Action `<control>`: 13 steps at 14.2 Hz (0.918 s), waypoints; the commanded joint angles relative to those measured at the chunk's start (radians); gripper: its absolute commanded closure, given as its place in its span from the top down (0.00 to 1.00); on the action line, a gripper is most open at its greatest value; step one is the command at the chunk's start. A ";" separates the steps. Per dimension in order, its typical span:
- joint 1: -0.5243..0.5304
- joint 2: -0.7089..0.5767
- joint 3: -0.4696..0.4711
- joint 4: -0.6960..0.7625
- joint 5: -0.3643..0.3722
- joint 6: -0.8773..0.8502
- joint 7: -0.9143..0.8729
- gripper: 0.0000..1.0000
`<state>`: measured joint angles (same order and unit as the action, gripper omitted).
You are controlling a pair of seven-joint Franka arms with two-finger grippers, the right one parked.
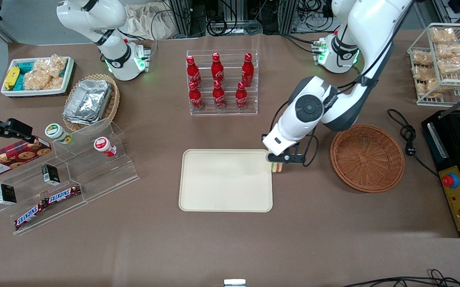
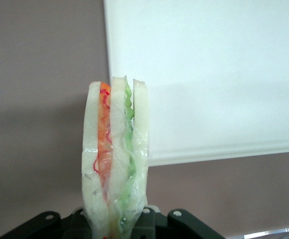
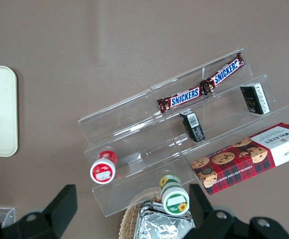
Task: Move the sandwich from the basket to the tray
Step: 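Carry the sandwich with the left gripper over the cream tray and lower it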
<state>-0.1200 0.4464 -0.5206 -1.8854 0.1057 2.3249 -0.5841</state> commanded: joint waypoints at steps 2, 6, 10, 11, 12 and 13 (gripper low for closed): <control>-0.023 0.135 0.005 0.048 0.141 0.160 -0.022 0.08; -0.023 0.228 0.007 0.110 0.244 0.172 -0.055 0.40; -0.015 0.215 0.007 0.129 0.247 0.171 -0.227 1.00; -0.012 0.184 0.007 0.127 0.246 0.166 -0.240 1.00; -0.001 0.143 0.008 0.126 0.244 0.153 -0.243 1.00; 0.031 0.094 0.005 0.126 0.235 0.113 -0.241 1.00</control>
<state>-0.1245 0.6438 -0.5154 -1.7481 0.3319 2.4968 -0.7892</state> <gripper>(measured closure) 0.026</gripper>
